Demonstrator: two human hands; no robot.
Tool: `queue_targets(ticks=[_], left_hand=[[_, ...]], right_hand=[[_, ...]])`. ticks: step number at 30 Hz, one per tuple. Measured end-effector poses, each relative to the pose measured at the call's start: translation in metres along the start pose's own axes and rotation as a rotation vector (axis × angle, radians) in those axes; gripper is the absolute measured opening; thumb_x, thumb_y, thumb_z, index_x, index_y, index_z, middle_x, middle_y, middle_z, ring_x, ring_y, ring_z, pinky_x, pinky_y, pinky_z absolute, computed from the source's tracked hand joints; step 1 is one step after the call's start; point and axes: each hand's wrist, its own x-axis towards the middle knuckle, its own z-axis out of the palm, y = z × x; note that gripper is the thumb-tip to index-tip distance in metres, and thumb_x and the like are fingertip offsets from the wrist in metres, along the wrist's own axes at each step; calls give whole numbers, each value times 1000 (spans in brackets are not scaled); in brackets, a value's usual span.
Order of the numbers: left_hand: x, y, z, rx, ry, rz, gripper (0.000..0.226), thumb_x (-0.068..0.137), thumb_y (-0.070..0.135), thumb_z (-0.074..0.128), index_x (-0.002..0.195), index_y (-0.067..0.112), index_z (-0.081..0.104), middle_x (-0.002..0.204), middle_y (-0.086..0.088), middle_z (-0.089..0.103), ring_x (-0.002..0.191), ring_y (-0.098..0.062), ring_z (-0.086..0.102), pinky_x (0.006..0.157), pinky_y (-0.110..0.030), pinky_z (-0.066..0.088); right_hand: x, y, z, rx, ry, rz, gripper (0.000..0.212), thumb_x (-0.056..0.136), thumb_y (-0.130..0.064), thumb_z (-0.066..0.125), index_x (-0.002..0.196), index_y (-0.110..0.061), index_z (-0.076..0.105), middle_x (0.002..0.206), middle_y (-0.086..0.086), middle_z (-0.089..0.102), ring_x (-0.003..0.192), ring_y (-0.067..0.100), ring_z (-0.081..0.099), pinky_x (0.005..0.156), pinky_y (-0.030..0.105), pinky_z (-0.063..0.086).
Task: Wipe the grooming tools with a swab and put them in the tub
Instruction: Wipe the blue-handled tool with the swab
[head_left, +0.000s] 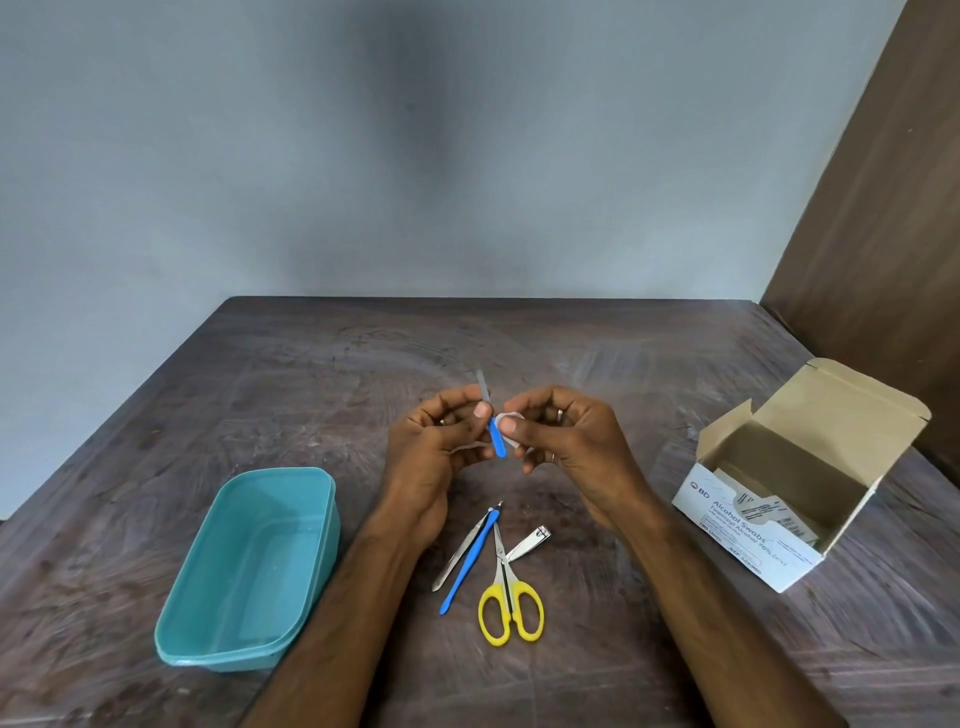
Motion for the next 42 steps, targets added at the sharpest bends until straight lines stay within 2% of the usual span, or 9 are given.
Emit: queue_targets(ticks=[3,9,15,20,25,30,34,39,42], left_hand=[[0,2,0,-63,8,10,16,84,-2,64,94,9,68,76,-4,73,64,-17,68,61,-29,59],[1,1,0,-128,23,52,16,85,-7,61,91,7,67,77,-7,72,66,-17,69,60,-28,59],[0,2,0,-91,-2,93,14,85,-6,61,91,5,68,79,-10,73,68,-19,70,63,-29,60],[-1,2,2,-35,14,118,16,84,-1,66,98,5,71,82,-11,75,73,-21,71,71,-32,62],[-3,1,6,22,50,162,17,75,7,73,91,5,73,83,-14,76,75,-25,73,71,-33,62],[-4,2,7,66,53,174,7,80,3,74,86,6,74,80,-15,75,70,-23,73,67,-31,61],[-4,4,8,56,69,161,9,81,3,73,90,3,74,80,-16,76,69,-22,73,67,-30,62],[-5,4,7,55,68,160,8,80,4,75,88,5,74,82,-17,76,71,-24,74,66,-30,61],[-7,3,8,70,62,160,9,81,4,74,90,3,73,82,-18,75,71,-25,74,65,-29,61]], right_hand=[[1,-1,-3,22,29,0,13,80,-1,77,91,-5,73,71,8,70,59,18,63,51,29,54],[0,-3,-1,34,-25,67,11,80,1,75,90,-3,72,70,8,69,58,18,60,48,28,51],[-2,-4,-2,92,-59,103,10,84,-4,74,93,-5,70,84,16,74,76,28,73,54,33,58],[-1,-4,-2,86,1,74,10,80,1,76,87,-5,72,77,12,73,69,21,70,56,31,60],[0,-3,-1,39,55,14,11,78,1,78,80,-9,73,73,9,74,65,19,69,55,32,60],[-1,-3,1,0,101,-21,10,81,-4,78,88,-3,72,70,8,73,58,17,67,50,32,59],[0,-5,-1,14,127,-22,14,83,-4,76,94,2,70,73,10,74,59,22,70,52,32,60],[-1,-5,0,-22,104,-21,10,81,-5,79,87,-3,71,71,11,72,61,23,68,54,36,60],[-2,-4,1,-33,114,-30,13,81,-7,79,90,-2,71,68,8,72,58,21,66,51,34,58]])
